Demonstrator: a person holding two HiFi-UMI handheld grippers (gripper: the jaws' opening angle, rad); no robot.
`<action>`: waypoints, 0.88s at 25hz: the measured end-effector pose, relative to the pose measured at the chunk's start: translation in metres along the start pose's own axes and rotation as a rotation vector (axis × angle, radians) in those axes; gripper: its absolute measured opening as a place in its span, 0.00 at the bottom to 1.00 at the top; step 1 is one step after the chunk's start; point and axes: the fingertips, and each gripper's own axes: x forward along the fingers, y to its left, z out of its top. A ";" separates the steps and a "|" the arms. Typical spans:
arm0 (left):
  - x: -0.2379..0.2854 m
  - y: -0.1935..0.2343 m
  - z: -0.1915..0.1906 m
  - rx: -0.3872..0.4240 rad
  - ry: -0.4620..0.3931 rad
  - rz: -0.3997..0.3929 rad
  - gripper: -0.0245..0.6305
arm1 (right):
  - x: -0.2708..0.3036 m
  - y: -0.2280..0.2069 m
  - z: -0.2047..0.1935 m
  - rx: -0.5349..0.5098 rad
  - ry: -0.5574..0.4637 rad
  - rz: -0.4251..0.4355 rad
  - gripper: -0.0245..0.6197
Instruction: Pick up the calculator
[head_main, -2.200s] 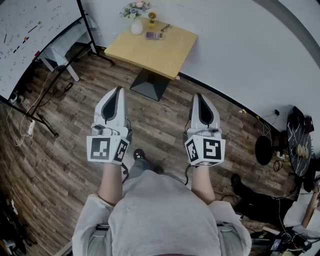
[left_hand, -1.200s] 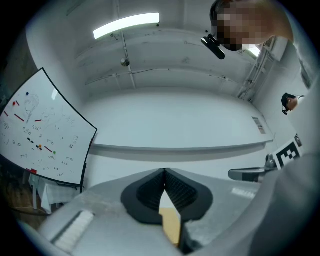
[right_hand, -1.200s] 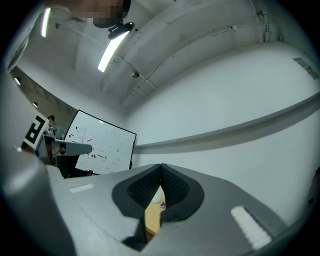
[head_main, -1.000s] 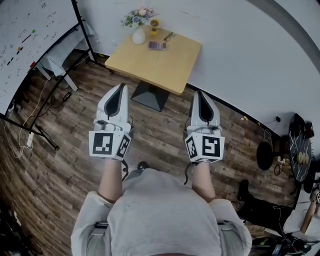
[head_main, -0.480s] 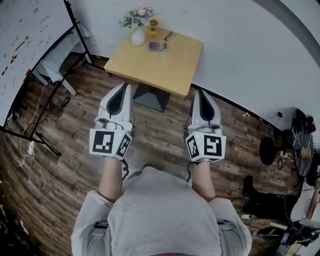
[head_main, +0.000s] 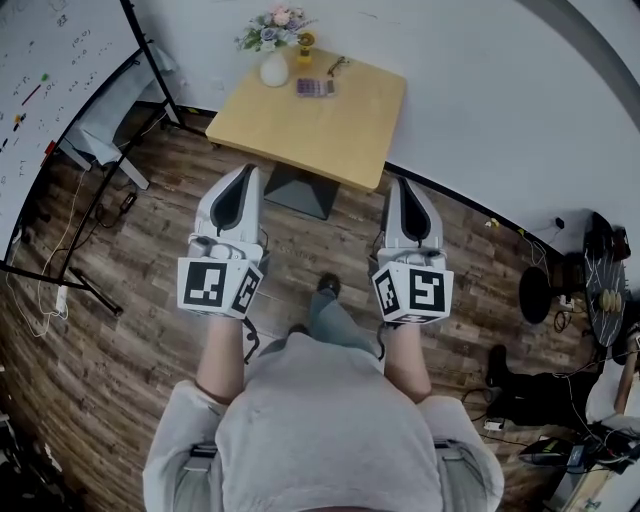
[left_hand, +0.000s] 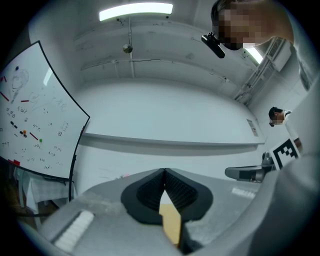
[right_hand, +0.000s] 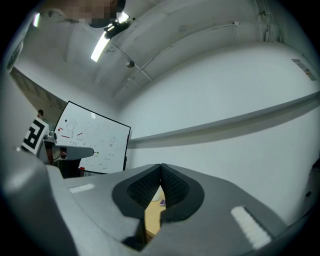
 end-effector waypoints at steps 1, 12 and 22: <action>0.002 0.002 0.000 0.004 -0.001 0.002 0.05 | 0.003 0.000 0.000 -0.001 -0.002 0.001 0.04; 0.036 0.032 -0.003 0.020 -0.009 0.031 0.05 | 0.052 -0.006 -0.006 0.004 -0.019 0.016 0.04; 0.098 0.059 -0.015 0.033 0.000 0.052 0.05 | 0.126 -0.022 -0.015 0.004 -0.016 0.059 0.04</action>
